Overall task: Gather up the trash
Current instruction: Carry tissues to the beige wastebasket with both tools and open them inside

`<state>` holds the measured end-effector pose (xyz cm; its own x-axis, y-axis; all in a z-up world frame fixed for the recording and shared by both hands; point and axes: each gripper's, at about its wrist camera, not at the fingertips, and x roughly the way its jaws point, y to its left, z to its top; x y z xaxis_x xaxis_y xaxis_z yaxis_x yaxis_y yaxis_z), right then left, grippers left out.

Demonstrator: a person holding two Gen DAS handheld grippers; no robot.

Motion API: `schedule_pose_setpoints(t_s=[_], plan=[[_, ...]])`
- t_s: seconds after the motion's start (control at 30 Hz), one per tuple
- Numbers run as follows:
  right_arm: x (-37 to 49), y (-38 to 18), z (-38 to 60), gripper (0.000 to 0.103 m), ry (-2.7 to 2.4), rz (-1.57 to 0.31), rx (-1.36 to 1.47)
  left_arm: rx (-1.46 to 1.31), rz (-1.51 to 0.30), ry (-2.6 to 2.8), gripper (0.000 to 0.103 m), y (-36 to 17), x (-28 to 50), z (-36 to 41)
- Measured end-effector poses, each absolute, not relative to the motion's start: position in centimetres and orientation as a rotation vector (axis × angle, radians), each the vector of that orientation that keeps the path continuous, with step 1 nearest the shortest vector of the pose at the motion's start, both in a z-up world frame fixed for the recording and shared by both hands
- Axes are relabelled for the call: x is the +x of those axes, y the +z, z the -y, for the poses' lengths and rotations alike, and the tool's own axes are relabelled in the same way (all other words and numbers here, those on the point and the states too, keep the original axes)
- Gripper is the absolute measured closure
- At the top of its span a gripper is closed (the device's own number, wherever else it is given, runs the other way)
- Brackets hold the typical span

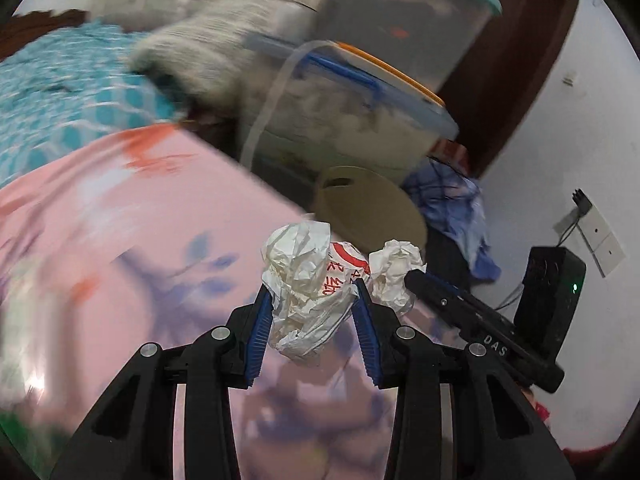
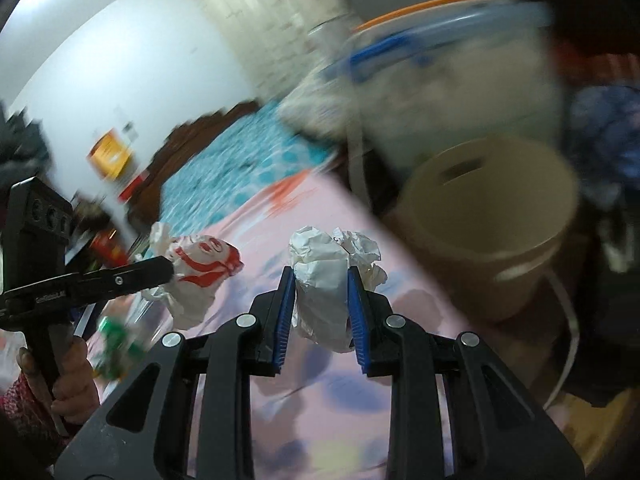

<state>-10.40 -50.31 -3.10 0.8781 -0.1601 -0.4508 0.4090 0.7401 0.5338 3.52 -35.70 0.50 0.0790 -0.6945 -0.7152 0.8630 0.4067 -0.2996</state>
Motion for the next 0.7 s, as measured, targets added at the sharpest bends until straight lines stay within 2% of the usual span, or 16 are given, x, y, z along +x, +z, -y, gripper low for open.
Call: schedule_pose_setpoints(t_s=[0.23, 0.37, 0.4, 0.47, 0.5, 0.53, 0.57, 0.7], plan=[[-12.4, -5.0, 58.4, 0.074, -0.491, -0.398, 0.739, 0.303, -0.972, -1.272, 0.065, -1.4, 3.2, 50.3], [-11.5, -6.6, 60.7, 0.072, -0.54, -0.447, 0.743, 0.34, -0.97, -1.279, 0.062, -2.6, 2.4, 54.8], [-11.5, -6.9, 61.1, 0.069, -0.544, -0.455, 0.75, 0.349, -0.968, -1.275, 0.058, -3.0, 2.3, 55.7], [-11.2, -7.4, 61.7, 0.065, -0.533, -0.46, 0.785, 0.374, -0.965, -1.243, 0.042, -4.0, 2.1, 57.3], [-11.5, -7.3, 61.7, 0.056, -0.546, -0.451, 0.785, 0.382, -0.96, -1.228, 0.031, -4.2, 2.0, 57.4], [-11.8, -7.1, 61.6, 0.047, -0.559, -0.436, 0.779, 0.39, -0.952, -1.213, 0.03, -4.4, 1.9, 57.4], [-12.1, -6.9, 61.5, 0.035, -0.573, -0.417, 0.773, 0.394, -0.946, -1.204, 0.03, -4.5, 1.8, 57.3], [-13.1, -5.9, 60.6, 0.034, -0.587, -0.355, 0.748, 0.409, -0.919, -1.179, 0.03, -4.1, 1.5, 55.0]])
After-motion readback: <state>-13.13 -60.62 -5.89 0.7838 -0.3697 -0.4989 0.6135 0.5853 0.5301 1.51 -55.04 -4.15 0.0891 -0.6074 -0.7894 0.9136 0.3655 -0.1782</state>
